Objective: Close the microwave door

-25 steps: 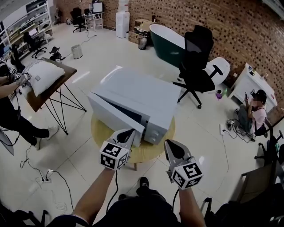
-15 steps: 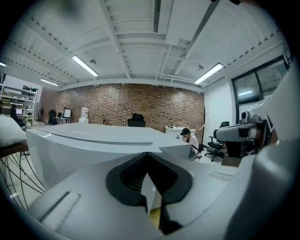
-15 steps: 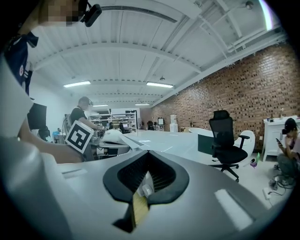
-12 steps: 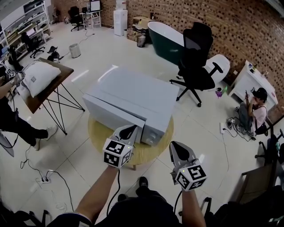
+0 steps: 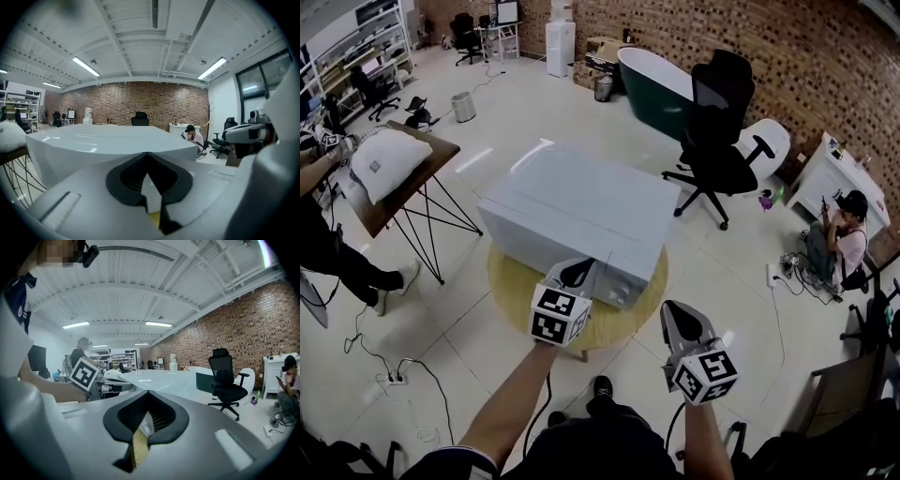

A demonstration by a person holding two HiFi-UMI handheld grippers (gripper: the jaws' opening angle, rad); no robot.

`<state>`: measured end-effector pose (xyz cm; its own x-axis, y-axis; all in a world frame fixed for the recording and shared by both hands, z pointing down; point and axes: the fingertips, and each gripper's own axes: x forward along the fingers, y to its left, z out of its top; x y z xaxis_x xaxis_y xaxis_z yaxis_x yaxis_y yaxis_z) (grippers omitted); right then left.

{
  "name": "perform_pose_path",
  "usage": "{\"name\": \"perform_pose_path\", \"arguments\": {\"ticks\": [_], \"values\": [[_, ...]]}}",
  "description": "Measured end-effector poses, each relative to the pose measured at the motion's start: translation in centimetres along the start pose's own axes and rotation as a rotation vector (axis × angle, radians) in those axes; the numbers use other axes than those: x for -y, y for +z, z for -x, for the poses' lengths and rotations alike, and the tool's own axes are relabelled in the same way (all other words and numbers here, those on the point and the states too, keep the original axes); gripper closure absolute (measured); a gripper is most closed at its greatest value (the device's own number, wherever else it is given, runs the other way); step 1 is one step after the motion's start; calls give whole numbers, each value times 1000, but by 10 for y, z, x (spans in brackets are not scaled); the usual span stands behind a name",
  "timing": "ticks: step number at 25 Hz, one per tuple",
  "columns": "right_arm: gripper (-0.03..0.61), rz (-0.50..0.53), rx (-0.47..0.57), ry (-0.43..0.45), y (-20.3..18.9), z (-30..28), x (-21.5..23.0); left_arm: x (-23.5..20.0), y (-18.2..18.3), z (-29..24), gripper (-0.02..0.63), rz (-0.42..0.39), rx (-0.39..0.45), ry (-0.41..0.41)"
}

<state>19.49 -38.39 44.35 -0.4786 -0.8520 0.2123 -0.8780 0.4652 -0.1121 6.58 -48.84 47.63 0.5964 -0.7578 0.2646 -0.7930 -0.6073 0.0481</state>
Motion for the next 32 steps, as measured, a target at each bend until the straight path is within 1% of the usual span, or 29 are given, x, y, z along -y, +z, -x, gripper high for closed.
{"name": "perform_pose_path", "arguments": {"ticks": [4,7,9,16,21,25,32], "values": [[577,6,9,23,6,-5,-5,12,6,9,603,-19,11,-34],[577,9,14,50,7,-12,-14,21,0,28,603,-24,19,-69],[577,15,15,76,8,-17,-25,24,-7,43,603,-28,13,-78],[577,66,4,173,10,-47,-75,14,-12,99,603,-13,14,-64],[577,90,3,245,13,-63,-108,-1,-3,129,603,-6,46,-19],[577,106,1,267,15,-67,-119,-9,-1,140,603,0,58,6],[577,115,0,273,16,-67,-122,-9,-2,144,603,15,60,10]]}}
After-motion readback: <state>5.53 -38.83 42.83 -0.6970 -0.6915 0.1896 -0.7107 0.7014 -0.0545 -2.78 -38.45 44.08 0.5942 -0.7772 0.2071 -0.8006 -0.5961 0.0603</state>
